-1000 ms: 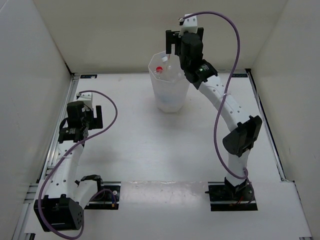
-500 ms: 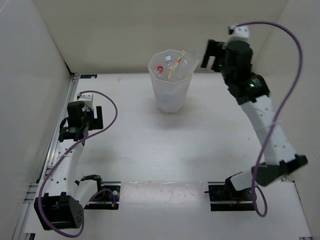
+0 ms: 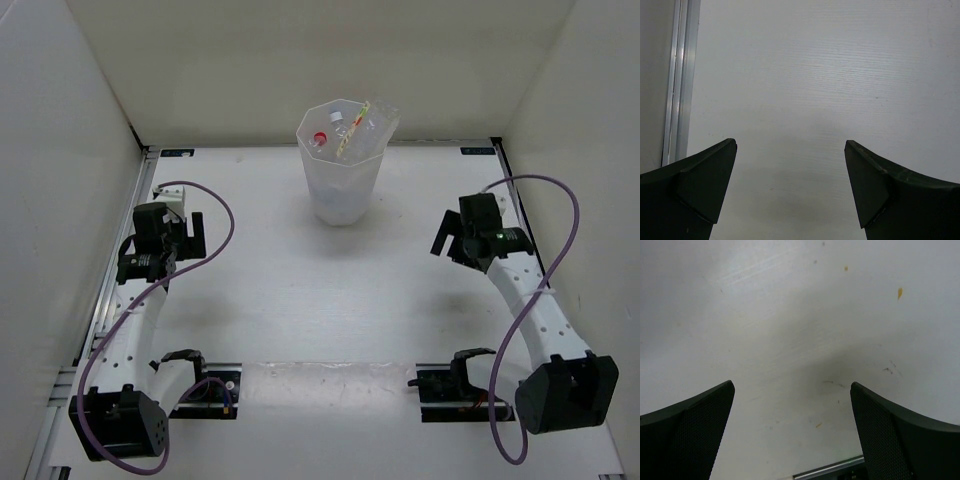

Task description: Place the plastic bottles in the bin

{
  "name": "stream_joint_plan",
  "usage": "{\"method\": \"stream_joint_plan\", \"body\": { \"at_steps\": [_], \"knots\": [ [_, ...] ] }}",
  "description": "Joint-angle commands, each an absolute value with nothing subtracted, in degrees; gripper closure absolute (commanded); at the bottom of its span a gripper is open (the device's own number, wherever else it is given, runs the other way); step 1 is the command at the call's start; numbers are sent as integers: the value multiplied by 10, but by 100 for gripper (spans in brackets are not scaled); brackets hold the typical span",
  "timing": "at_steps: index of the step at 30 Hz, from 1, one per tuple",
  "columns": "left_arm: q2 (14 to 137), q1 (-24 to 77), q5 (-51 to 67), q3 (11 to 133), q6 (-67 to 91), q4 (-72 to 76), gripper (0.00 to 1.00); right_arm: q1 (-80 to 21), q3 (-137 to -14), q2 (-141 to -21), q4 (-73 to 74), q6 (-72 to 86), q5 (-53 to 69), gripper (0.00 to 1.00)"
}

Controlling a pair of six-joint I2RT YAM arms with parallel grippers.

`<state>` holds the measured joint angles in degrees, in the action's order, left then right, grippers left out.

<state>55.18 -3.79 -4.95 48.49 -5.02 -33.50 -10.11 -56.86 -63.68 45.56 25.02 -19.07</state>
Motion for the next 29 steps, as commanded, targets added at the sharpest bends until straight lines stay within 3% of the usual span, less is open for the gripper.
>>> {"method": "stream_joint_plan", "body": {
  "at_steps": [1, 29],
  "knots": [
    [538, -41, -37, 489, -45, -342, 0, -98, -548, -600, 453, 288, -160, 0],
    [538, -47, -21, 478, -40, -347, 0, -98, -517, -588, 440, 306, -154, 0]
  ]
}}
